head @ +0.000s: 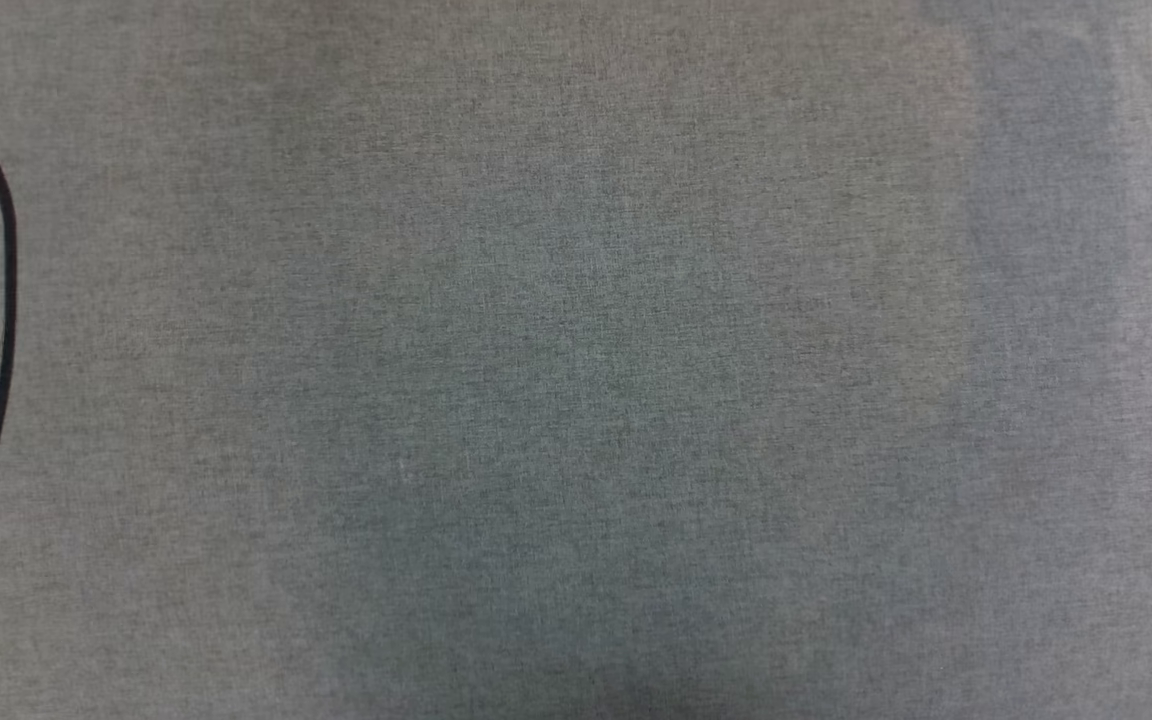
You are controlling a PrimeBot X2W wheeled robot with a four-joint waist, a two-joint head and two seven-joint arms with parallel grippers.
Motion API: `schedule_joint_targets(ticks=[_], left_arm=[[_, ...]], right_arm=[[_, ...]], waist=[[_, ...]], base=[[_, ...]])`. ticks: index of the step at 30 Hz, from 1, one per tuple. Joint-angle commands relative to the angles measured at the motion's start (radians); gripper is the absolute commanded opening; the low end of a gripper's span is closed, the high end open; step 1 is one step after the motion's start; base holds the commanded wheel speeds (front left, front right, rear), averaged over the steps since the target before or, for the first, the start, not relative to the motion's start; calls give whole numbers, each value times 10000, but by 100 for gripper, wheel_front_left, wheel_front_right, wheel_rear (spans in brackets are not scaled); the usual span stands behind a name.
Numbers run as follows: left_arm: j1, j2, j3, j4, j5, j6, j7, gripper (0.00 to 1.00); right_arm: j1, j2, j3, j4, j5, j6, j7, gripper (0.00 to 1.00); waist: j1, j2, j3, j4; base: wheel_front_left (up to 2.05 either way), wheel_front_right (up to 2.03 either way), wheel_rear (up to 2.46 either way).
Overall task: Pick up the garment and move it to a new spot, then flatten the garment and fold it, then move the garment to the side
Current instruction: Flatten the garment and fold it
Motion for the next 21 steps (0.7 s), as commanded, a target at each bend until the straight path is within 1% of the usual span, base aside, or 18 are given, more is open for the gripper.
schedule_joint_targets(ticks=[1, 4, 7, 10, 13, 17, 21], left_arm=[[358, -15, 53, 212, -93, -123, -111, 0], [921, -68, 91, 600, -295, -363, -134, 0], [1721, -141, 98, 856, -522, -615, -162, 0], [2783, -217, 33, 872, -666, -771, -197, 0], [3950, -302, 64, 759, -849, -833, -219, 0], [5736, -329, 436, -96, -988, -859, -227, 0], [7671, -431, 870, -1252, -904, -846, -229, 0]], right_arm=[[192, 61, 313, 105, 220, -9, -177, 0], [771, 157, 862, 180, 706, -9, -445, 0], [1798, 262, 1492, 5, 1348, -9, -629, 0], [3113, 161, 2139, -400, 1949, -9, -846, 0], [4417, -5, 2514, -909, 2528, -9, -1011, 0], [6252, -304, 2713, -1745, 3228, -9, -1125, 0], [7973, -587, 2586, -2542, 3722, -9, -1119, 0]], waist=[[-3, 0, 155, -56], [-3, 0, 3, -24], [-3, 0, -291, 15], [-3, 0, -676, 61], [-3, 0, -1096, 115], [-3, 0, -1697, 236], [-3, 0, -2402, 426]], base=[[0, 0, 0], [0, 0, 0], [0, 0, 0], [0, 0, 0], [0, 0, 0], [0, 0, 0], [0, 0, 0]])
